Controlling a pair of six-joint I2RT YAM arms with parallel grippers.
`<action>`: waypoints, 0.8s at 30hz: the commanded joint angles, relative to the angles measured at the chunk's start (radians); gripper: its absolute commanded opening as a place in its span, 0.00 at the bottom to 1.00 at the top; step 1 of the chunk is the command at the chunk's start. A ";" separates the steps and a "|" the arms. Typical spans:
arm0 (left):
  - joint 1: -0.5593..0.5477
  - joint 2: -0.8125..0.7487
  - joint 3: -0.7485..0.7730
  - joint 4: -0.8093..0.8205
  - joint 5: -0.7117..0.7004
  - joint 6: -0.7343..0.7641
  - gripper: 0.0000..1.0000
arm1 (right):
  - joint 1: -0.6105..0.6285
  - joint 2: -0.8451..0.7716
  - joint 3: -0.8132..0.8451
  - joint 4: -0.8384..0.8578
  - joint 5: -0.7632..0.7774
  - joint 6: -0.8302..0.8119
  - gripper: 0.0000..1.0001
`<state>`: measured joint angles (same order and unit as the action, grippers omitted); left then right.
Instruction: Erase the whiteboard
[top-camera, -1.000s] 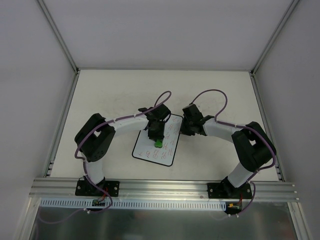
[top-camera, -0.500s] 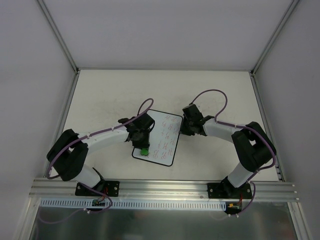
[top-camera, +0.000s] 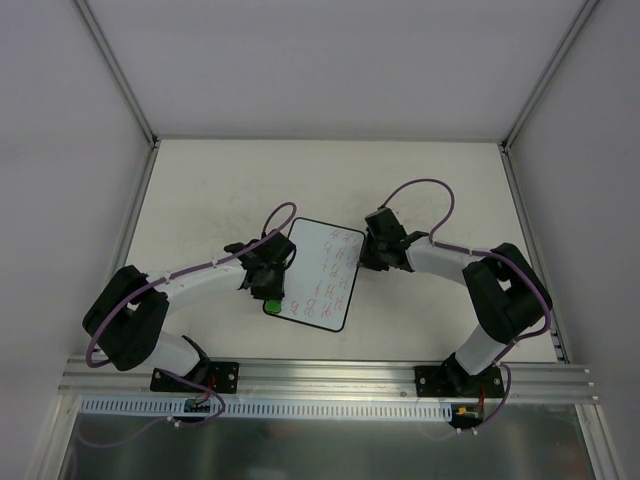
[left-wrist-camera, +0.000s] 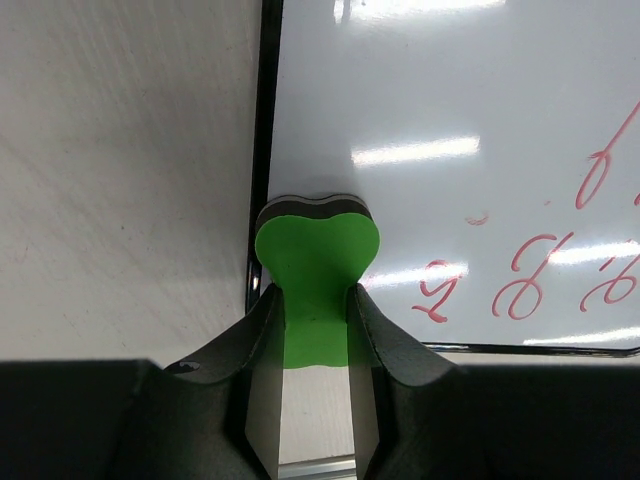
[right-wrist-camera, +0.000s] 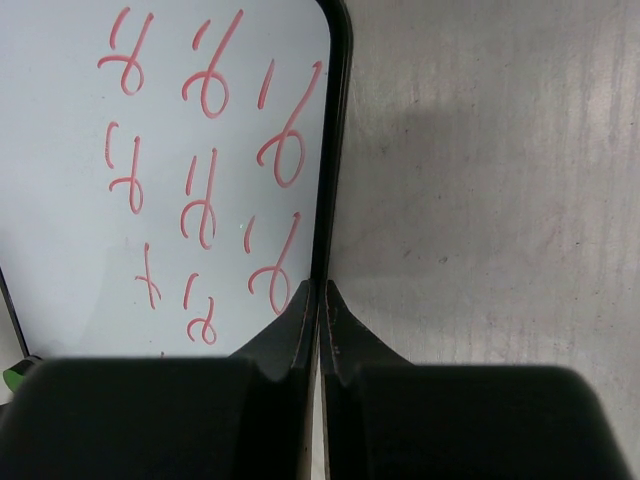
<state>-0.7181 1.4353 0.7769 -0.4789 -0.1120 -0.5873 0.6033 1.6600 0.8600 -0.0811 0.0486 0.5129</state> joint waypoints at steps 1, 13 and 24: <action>-0.007 0.023 -0.036 0.068 0.044 0.037 0.00 | -0.002 0.049 -0.038 -0.089 0.023 -0.017 0.00; -0.179 0.263 0.110 0.091 0.109 0.078 0.00 | -0.005 0.052 -0.041 -0.078 0.014 -0.010 0.00; -0.284 0.318 0.196 0.091 0.160 0.175 0.00 | -0.011 0.063 -0.044 -0.077 0.007 -0.004 0.00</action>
<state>-0.9897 1.6855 1.0008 -0.3931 0.0090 -0.4519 0.5835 1.6684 0.8597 -0.0479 0.0608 0.5129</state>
